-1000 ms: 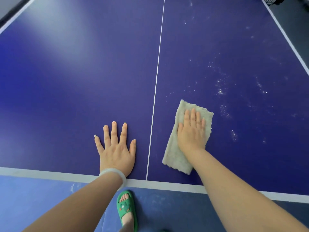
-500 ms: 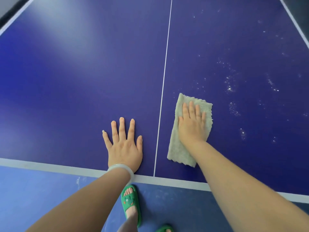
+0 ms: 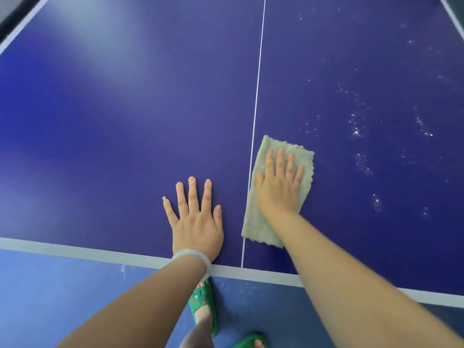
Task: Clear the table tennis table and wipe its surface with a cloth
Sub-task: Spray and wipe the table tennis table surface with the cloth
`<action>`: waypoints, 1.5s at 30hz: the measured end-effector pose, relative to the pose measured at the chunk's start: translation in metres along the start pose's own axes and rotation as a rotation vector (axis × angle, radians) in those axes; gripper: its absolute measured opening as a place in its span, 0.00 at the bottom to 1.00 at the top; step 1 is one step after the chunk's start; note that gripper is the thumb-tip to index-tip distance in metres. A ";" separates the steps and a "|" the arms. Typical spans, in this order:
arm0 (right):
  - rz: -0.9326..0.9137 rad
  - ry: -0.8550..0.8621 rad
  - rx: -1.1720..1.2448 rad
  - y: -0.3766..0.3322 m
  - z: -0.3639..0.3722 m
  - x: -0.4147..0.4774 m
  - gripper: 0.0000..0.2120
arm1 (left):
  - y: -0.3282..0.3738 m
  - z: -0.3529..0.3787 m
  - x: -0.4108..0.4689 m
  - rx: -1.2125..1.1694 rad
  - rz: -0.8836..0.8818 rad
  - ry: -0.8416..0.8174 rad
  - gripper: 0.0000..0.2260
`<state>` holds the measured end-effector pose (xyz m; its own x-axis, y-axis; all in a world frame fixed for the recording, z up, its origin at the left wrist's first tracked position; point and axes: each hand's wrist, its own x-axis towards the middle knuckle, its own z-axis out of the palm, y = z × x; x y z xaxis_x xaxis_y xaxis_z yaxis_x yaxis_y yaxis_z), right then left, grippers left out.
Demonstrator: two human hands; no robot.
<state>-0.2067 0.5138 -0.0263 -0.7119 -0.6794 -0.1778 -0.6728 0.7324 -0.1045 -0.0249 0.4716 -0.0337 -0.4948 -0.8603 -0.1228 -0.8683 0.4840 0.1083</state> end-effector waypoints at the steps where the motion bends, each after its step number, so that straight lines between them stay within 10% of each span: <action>1: -0.039 0.023 0.000 -0.008 0.005 -0.017 0.28 | 0.000 0.000 0.000 0.000 0.000 0.002 0.28; 6: -0.397 -0.003 -0.063 0.022 0.010 -0.051 0.28 | -0.001 0.000 0.000 0.014 0.006 -0.011 0.28; 13: 0.267 -0.039 -0.003 0.048 -0.005 -0.018 0.28 | -0.002 0.000 -0.001 0.002 0.034 -0.008 0.27; 23: -0.074 0.006 -0.044 0.059 -0.003 -0.024 0.29 | 0.027 -0.009 0.034 -0.124 0.225 0.078 0.26; 38: -0.509 -0.027 -0.045 0.035 -0.016 0.103 0.29 | 0.090 0.003 0.085 0.022 -0.083 0.024 0.30; 45: 0.000 0.013 -0.051 0.082 -0.027 0.110 0.29 | 0.088 0.005 0.086 0.025 -0.097 0.043 0.29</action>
<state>-0.3462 0.4979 -0.0280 -0.7144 -0.6799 -0.1655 -0.6818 0.7295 -0.0540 -0.1442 0.4413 -0.0392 -0.4070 -0.9091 -0.0893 -0.9129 0.4015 0.0731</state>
